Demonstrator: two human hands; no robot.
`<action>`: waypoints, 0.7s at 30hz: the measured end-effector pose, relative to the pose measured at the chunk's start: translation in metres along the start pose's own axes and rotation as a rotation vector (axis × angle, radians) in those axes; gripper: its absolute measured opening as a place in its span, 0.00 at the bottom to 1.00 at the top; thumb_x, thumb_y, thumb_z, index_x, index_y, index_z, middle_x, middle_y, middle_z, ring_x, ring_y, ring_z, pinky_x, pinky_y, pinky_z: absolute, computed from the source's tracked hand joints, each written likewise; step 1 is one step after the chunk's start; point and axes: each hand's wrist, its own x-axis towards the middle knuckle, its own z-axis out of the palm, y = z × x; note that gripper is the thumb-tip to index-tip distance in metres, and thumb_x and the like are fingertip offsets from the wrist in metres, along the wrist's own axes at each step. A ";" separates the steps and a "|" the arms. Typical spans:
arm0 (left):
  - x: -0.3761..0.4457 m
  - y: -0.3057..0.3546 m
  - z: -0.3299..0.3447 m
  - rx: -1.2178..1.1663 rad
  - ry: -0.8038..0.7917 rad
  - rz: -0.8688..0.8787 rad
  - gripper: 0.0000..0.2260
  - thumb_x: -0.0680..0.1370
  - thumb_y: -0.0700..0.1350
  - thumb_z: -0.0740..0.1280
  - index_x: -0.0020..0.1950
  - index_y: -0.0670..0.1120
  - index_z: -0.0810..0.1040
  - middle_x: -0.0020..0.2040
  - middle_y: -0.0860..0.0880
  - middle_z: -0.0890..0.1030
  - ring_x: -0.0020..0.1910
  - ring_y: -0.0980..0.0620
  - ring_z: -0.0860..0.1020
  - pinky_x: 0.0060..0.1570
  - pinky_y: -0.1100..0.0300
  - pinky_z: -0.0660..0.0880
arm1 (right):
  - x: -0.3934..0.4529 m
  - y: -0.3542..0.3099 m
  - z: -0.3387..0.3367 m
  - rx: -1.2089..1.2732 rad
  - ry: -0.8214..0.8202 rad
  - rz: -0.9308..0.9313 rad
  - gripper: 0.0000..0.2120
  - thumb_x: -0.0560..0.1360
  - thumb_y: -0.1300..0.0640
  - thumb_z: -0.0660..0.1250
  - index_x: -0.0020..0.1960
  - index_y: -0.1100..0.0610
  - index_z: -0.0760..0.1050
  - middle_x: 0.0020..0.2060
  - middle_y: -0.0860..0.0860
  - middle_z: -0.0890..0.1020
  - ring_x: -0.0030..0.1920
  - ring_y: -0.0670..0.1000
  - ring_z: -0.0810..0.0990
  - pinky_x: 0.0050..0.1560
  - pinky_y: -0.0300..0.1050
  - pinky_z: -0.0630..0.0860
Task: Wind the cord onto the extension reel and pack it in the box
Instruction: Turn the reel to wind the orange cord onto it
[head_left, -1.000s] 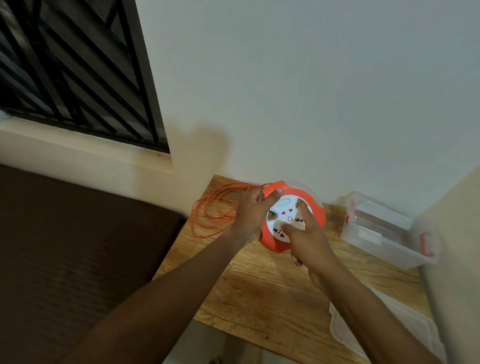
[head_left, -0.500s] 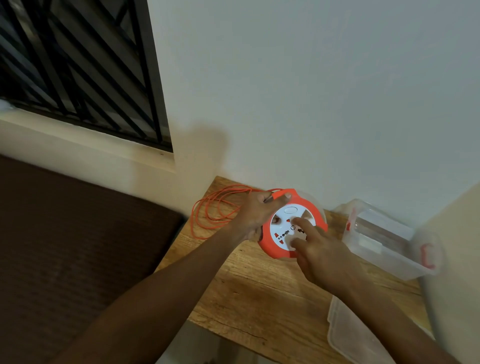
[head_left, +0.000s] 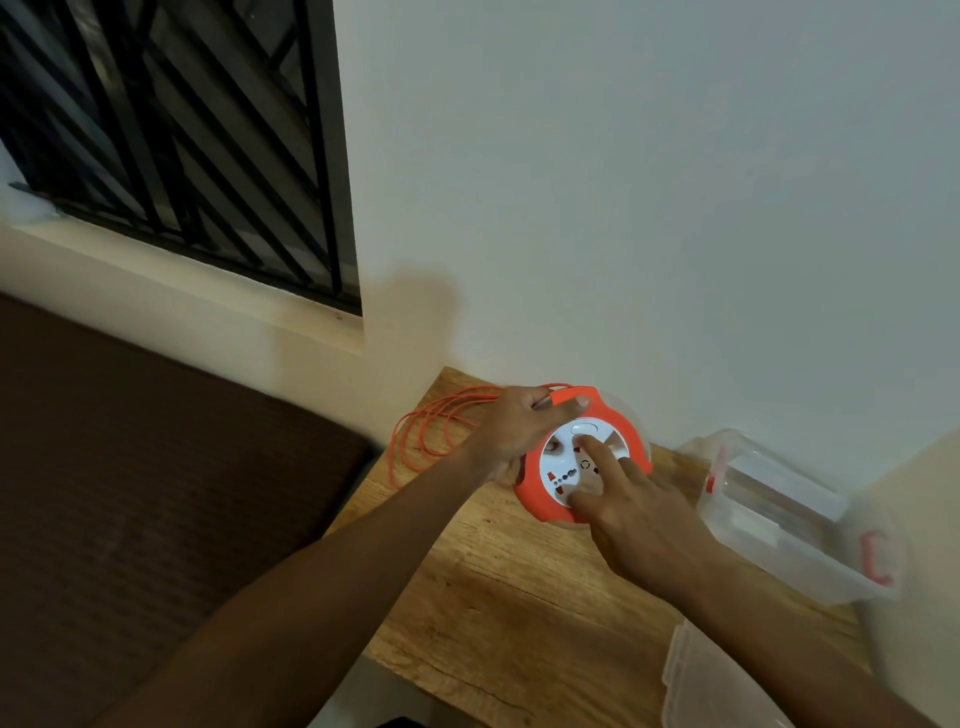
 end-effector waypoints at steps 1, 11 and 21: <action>-0.001 0.000 -0.001 0.005 0.004 0.004 0.15 0.79 0.53 0.76 0.53 0.40 0.86 0.48 0.39 0.88 0.43 0.44 0.86 0.41 0.53 0.83 | 0.001 -0.001 -0.001 0.004 0.001 -0.014 0.18 0.67 0.58 0.78 0.56 0.51 0.81 0.69 0.63 0.71 0.54 0.63 0.81 0.39 0.54 0.82; -0.004 0.001 -0.001 0.007 0.099 0.057 0.13 0.77 0.56 0.77 0.49 0.46 0.88 0.49 0.42 0.89 0.46 0.48 0.86 0.49 0.49 0.83 | 0.017 0.008 -0.006 -0.048 -0.003 -0.129 0.29 0.67 0.52 0.78 0.66 0.43 0.73 0.71 0.59 0.69 0.54 0.60 0.80 0.40 0.54 0.81; 0.001 -0.011 -0.006 -0.071 0.169 0.075 0.08 0.79 0.52 0.75 0.40 0.56 0.88 0.38 0.53 0.88 0.37 0.57 0.86 0.37 0.62 0.81 | 0.033 -0.001 -0.008 0.036 -0.001 0.060 0.42 0.59 0.51 0.83 0.69 0.48 0.68 0.69 0.63 0.72 0.55 0.65 0.81 0.39 0.58 0.82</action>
